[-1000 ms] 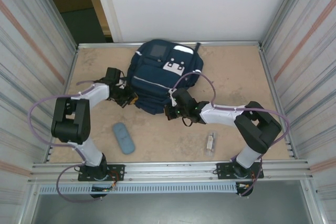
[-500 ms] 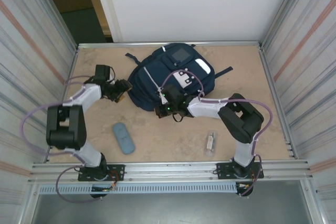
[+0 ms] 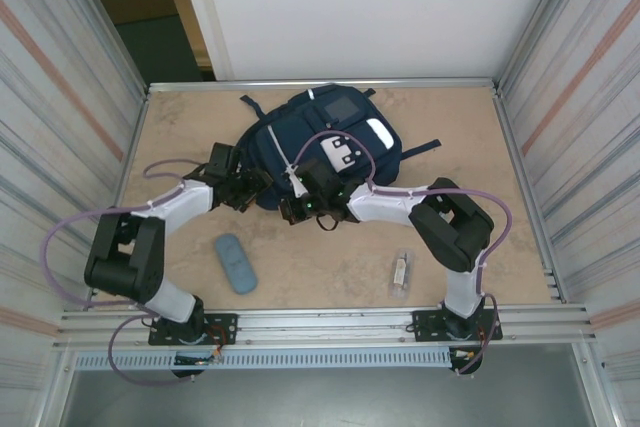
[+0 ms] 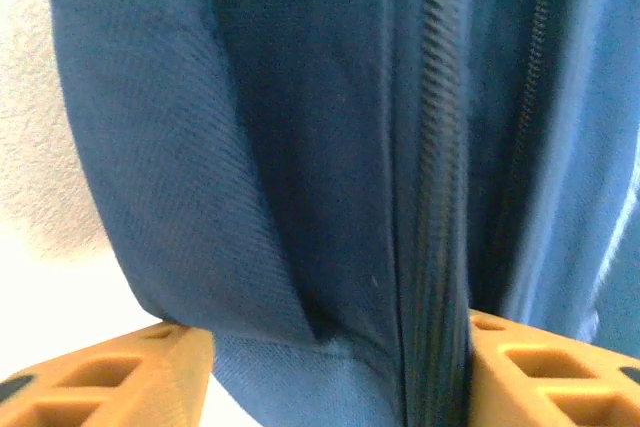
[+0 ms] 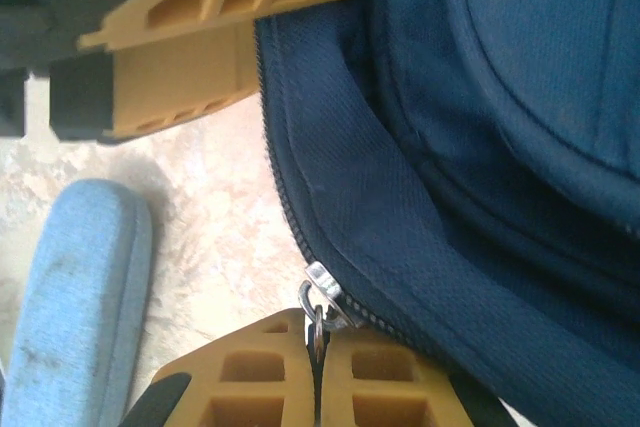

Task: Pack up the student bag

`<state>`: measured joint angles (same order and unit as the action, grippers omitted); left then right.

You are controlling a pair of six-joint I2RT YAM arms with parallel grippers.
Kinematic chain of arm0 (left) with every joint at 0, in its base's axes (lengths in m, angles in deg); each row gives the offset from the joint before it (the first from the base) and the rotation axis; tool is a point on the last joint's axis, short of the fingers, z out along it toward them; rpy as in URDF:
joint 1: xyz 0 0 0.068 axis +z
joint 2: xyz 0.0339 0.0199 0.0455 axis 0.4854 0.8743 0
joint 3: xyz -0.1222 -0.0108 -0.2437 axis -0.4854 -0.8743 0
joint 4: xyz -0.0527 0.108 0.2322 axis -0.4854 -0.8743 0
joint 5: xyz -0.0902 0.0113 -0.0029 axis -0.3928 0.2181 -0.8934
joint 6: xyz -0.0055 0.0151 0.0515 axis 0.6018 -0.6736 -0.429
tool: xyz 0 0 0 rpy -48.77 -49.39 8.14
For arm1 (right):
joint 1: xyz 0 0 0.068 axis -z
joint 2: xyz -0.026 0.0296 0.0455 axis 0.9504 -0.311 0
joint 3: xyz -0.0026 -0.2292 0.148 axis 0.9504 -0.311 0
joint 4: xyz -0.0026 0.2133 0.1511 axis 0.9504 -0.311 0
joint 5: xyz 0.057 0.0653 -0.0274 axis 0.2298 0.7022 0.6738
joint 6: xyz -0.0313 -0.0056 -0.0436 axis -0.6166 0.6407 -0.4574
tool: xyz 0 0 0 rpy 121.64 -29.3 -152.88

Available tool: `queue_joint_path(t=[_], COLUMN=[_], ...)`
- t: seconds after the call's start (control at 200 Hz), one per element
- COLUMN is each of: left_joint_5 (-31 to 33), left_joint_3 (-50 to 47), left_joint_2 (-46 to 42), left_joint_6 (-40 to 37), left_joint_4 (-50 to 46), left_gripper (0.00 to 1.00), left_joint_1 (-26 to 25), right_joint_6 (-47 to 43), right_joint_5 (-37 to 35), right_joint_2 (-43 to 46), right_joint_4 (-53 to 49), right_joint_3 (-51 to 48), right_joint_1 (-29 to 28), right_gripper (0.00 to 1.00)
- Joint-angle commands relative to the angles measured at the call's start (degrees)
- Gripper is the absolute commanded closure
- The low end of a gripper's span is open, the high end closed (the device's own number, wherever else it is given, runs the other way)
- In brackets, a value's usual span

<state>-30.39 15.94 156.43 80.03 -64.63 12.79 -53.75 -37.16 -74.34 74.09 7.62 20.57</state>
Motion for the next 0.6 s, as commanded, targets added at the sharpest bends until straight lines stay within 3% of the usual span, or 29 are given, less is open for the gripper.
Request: queue_joint_path(t=[0.0,0.08,0.165,0.421,0.596], left_joint_5=[2.5,3.8,5.3,1.8,0.3], left_joint_3=[1.8,0.8,0.9,2.0,0.7], left_joint_2=[2.4,1.4,-0.1,-2.4,-2.9], left_joint_6=[1.2,1.0,-0.9,-3.4,-2.9], left_joint_4=[0.1,0.1,-1.0,-3.5,-2.7], left_gripper=[0.59,0.85,0.94,0.98,0.98], left_joint_1=[-0.3,-0.3,-0.1,1.4,1.4], right_joint_6=[1.0,0.6,0.1,-3.7,-6.2], right_joint_5=[-0.8,-2.0,-3.3,-5.6,-7.3], right_joint_2=[2.7,5.2,8.3,15.7,16.6], right_joint_4=[-1.0,-3.6,-4.4,-10.8,-12.1], right_joint_3=[-3.3,-5.5,-9.7,-20.4,-21.7], right_joint_1=[0.0,1.8,3.7,13.5,19.9], right_gripper=[0.93,0.92,0.92,0.90,0.87])
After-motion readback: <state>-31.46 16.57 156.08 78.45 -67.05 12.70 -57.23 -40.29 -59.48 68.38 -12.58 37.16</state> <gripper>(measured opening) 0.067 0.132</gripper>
